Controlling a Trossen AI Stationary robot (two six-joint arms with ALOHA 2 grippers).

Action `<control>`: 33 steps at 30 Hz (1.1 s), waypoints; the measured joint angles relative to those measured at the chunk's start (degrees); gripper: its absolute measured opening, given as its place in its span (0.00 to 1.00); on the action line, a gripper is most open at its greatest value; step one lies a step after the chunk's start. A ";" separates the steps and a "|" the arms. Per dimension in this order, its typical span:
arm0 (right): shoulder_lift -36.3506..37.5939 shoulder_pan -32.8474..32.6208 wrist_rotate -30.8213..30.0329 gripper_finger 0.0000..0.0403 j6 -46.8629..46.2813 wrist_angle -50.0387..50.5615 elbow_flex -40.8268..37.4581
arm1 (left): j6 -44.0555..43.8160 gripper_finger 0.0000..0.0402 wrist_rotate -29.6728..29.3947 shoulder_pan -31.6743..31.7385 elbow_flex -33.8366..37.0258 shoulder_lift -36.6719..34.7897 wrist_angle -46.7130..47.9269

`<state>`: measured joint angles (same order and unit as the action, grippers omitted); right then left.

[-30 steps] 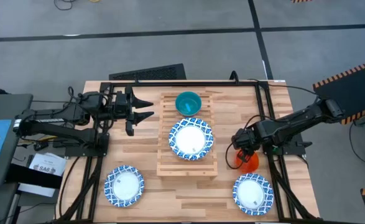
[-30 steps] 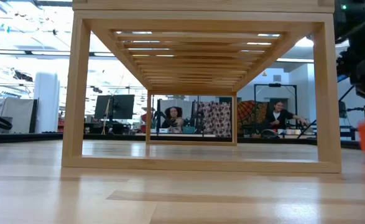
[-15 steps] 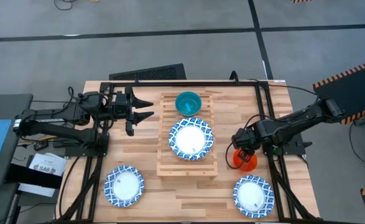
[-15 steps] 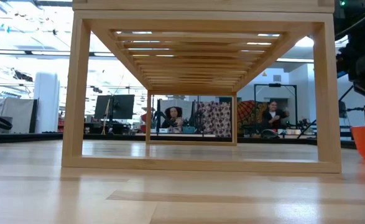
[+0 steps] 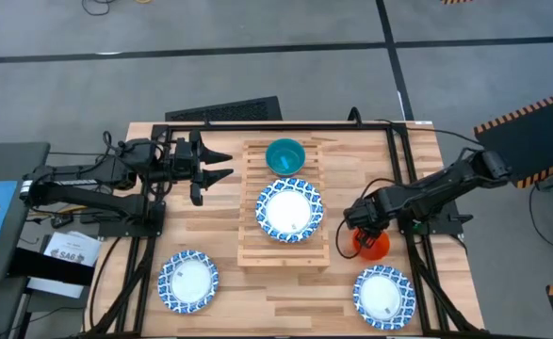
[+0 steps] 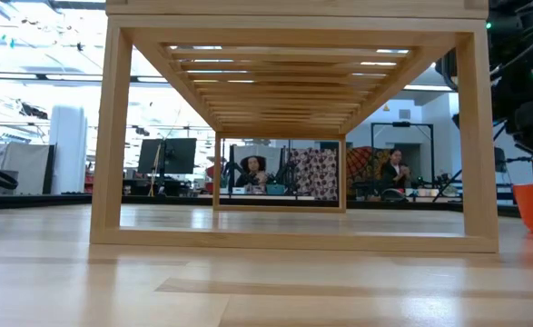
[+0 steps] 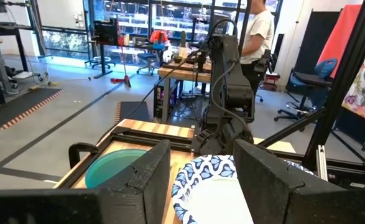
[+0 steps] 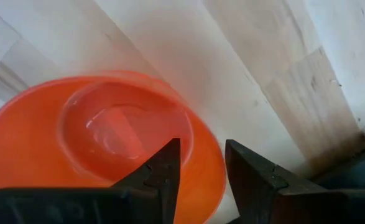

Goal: Place and stack bowls onto a shelf
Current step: Stack the orange bowl on top of the blue bowl on the shelf

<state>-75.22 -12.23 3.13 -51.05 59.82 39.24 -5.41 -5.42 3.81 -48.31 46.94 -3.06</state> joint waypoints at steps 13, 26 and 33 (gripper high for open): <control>2.23 0.00 0.78 0.05 0.19 1.90 1.46 | -1.11 0.40 0.01 0.00 0.00 0.00 -0.24; 11.09 8.99 7.75 0.05 13.50 25.62 26.74 | -1.11 0.40 0.01 0.04 0.00 0.00 -0.29; 8.32 15.37 12.31 0.05 15.56 22.80 46.20 | -1.09 0.40 0.01 0.02 0.00 0.00 -0.29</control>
<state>-66.90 3.14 15.45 -35.48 82.63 85.44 -6.50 -5.41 3.84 -48.31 46.94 -3.36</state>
